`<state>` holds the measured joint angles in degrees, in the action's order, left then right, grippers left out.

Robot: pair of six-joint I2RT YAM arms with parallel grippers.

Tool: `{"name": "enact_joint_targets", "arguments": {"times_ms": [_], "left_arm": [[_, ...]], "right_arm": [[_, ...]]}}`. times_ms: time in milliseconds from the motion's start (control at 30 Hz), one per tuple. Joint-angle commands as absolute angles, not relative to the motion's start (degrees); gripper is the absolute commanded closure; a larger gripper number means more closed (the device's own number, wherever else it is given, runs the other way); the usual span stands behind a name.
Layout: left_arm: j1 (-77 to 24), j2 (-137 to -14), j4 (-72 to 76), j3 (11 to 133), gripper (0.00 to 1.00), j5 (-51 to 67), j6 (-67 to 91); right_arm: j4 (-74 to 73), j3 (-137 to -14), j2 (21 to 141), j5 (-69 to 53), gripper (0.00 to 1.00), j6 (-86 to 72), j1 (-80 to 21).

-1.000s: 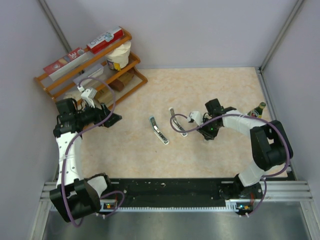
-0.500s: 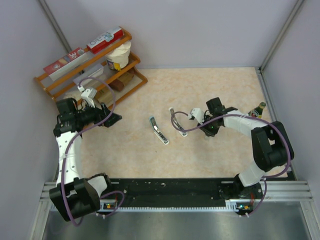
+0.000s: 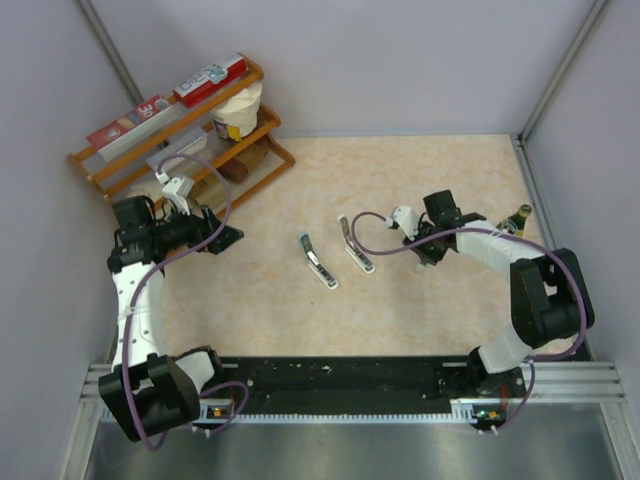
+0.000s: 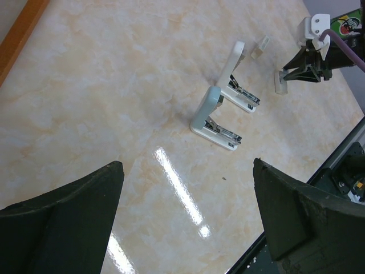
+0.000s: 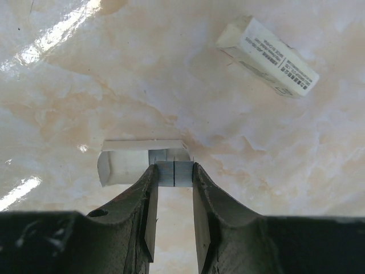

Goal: Load the staples into the stapler

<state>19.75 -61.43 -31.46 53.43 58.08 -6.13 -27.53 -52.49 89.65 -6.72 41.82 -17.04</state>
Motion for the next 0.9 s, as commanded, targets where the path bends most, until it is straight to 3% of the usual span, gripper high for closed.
{"name": "enact_joint_targets", "arguments": {"times_ms": [0,267,867], "left_arm": [[20.13,-61.44,-29.44,53.09,0.02,59.85,-6.33],[20.13,-61.35,-29.36,53.00,0.02,59.76,-6.33],[20.48,-61.26,-29.53,53.09,0.02,58.45,-7.03]], "right_arm": [[-25.58,-52.82,85.96,-6.85,0.83,40.17,-16.35],[-26.89,-53.26,83.24,-10.98,0.83,38.94,-16.87],[-29.97,-50.10,85.77,-16.00,0.82,41.13,-32.95]]}}
